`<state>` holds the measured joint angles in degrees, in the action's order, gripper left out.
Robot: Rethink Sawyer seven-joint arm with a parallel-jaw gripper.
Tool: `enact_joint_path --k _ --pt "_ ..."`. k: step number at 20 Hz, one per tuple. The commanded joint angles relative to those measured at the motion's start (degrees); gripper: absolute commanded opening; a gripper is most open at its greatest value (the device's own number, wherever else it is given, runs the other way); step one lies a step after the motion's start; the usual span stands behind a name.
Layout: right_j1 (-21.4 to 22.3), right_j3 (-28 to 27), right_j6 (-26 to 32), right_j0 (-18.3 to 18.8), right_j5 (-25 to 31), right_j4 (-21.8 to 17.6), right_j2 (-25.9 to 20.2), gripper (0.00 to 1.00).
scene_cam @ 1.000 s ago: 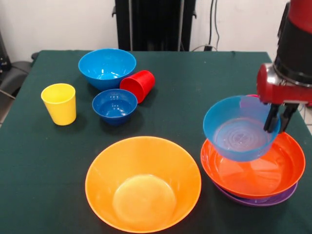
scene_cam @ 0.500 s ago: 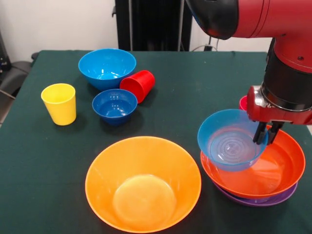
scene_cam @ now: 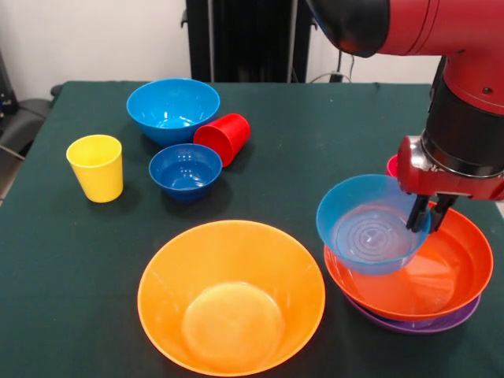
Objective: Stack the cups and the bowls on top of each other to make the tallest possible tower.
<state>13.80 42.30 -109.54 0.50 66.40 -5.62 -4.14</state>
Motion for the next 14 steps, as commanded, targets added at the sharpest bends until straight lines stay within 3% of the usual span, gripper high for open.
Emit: enact_joint_path --k 1,13,14 --pt "1.4 -0.5 -11.3 -1.9 -2.0 1.5 -1.4 0.00" --pt "-0.6 -0.9 -13.3 -4.1 -5.2 3.4 0.8 0.00" --pt "-0.7 -0.7 -12.5 -4.1 -5.4 3.6 1.1 1.00"
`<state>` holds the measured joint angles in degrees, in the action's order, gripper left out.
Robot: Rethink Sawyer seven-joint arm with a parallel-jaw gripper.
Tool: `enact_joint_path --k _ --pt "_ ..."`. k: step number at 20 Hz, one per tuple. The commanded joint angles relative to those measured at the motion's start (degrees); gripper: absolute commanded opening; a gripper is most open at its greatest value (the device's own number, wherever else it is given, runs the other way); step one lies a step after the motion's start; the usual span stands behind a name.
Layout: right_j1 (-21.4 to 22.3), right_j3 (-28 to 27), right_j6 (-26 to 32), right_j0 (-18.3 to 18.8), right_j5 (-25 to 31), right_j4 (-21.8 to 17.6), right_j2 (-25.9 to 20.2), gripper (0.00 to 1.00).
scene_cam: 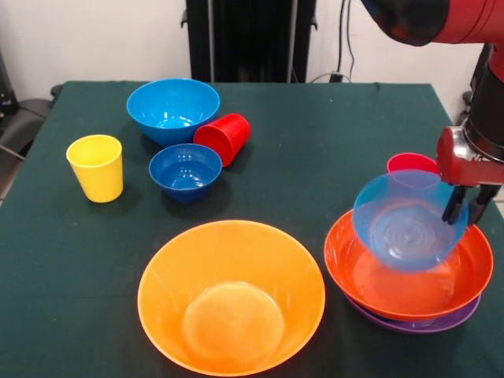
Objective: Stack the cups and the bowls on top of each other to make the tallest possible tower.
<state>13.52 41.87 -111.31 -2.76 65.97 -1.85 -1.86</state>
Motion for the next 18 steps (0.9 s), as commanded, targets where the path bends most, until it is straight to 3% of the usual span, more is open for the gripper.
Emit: enact_joint_path --k 1,7,18 --pt "-0.4 -0.2 -10.5 -0.9 -5.1 -0.2 -1.1 1.00" --pt "-0.5 0.1 -8.8 -0.7 -6.9 0.2 -1.0 1.00" --pt "-1.7 -1.4 -12.3 -1.3 -6.0 2.2 0.9 1.00"
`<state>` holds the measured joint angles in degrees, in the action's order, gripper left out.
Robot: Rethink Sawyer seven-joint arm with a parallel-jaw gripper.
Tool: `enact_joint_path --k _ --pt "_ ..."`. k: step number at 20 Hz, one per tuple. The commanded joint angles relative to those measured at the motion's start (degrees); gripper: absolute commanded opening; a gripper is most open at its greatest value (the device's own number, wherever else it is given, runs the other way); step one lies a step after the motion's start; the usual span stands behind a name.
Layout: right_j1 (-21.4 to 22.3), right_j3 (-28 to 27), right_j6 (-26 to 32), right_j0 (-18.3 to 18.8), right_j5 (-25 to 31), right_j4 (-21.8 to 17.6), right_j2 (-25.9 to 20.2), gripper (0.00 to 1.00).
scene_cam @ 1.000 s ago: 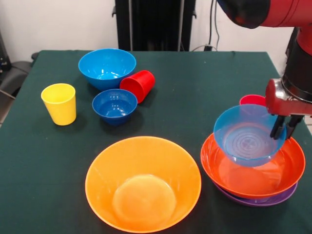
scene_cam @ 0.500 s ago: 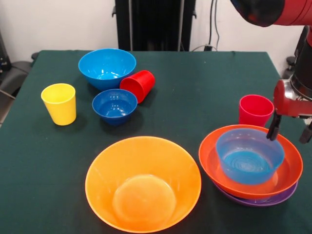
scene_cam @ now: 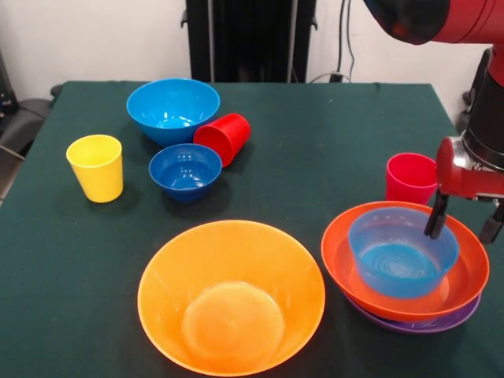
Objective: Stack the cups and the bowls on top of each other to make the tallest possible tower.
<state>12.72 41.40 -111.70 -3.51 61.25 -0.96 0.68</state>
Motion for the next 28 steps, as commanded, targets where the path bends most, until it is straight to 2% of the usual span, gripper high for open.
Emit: enact_joint_path --k 1,4,10,17,28 --pt "-0.3 -0.3 -11.6 -0.4 -1.1 1.6 -1.7 1.00" --pt "3.0 2.7 -8.9 0.6 0.1 2.6 -1.7 1.00" --pt "13.4 17.4 -3.3 3.6 -4.8 4.6 -1.6 1.00" --pt "20.6 28.0 1.0 7.4 -6.5 5.8 -2.0 1.00" --pt "25.4 37.5 4.7 12.0 -9.2 3.6 -3.5 1.00"
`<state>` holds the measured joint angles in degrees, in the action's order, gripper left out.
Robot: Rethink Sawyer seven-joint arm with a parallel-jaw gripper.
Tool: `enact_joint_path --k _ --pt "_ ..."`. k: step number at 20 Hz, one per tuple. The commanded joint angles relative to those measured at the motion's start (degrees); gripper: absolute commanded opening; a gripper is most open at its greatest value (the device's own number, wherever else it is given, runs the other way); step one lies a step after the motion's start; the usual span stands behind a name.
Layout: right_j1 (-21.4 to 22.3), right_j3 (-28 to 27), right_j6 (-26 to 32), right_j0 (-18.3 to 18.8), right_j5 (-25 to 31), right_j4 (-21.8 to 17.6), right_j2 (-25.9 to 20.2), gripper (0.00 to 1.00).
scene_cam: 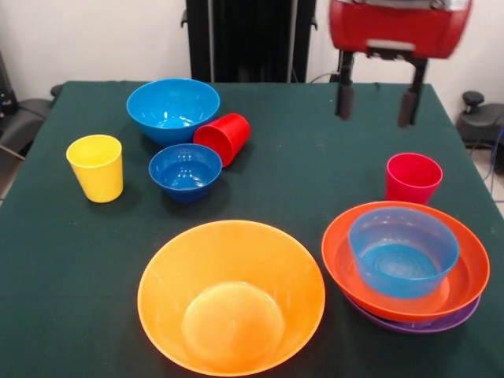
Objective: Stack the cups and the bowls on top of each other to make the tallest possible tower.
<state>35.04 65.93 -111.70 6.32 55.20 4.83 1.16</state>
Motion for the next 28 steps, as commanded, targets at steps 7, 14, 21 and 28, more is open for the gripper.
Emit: enact_joint_path --k 7,14,21,28 --pt "3.8 16.4 5.9 4.7 -6.5 -3.5 -5.2 1.00" --pt "2.4 18.2 7.5 7.6 -9.7 -4.5 -6.9 1.00" --pt "2.5 20.3 8.8 9.8 -11.3 -6.1 -8.6 1.00" --pt "4.6 25.3 9.6 13.0 -13.2 -7.2 -10.2 1.00"
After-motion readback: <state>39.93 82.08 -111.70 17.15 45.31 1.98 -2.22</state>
